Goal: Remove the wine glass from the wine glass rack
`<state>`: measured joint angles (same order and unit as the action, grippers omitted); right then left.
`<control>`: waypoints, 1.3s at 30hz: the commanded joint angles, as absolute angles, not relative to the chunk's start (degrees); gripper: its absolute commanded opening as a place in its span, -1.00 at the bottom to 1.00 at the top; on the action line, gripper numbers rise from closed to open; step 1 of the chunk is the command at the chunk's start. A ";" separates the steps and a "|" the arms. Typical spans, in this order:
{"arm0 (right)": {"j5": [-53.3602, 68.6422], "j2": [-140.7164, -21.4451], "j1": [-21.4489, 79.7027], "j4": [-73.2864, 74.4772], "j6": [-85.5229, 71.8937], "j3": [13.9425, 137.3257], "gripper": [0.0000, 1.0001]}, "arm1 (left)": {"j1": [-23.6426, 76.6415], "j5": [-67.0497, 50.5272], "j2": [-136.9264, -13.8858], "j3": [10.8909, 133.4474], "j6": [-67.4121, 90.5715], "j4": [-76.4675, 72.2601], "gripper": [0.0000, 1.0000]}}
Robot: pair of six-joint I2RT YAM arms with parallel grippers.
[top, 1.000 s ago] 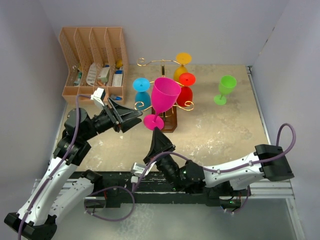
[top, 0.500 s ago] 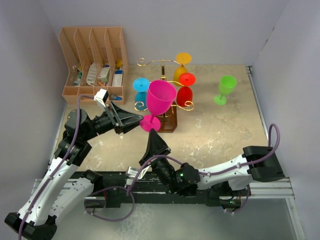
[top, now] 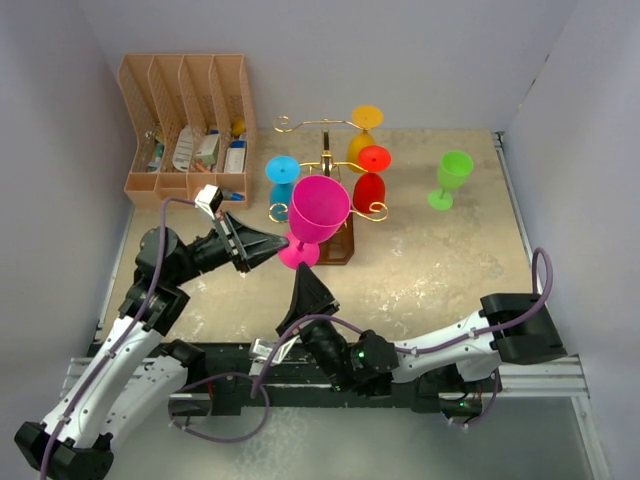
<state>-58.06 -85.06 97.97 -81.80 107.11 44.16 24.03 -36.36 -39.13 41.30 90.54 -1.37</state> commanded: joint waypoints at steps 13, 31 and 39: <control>-72.27 -76.31 106.11 -88.10 104.03 48.13 -0.17 | 23.91 -32.69 -39.06 31.68 96.04 -16.27 -1.00; -99.05 -71.95 114.24 -87.54 104.24 86.81 0.01 | 23.91 -34.89 -45.50 17.94 93.33 -44.59 -1.00; -90.59 -73.77 110.87 -66.05 94.32 97.06 0.18 | 23.94 -35.85 -40.52 18.42 86.37 -38.13 -1.00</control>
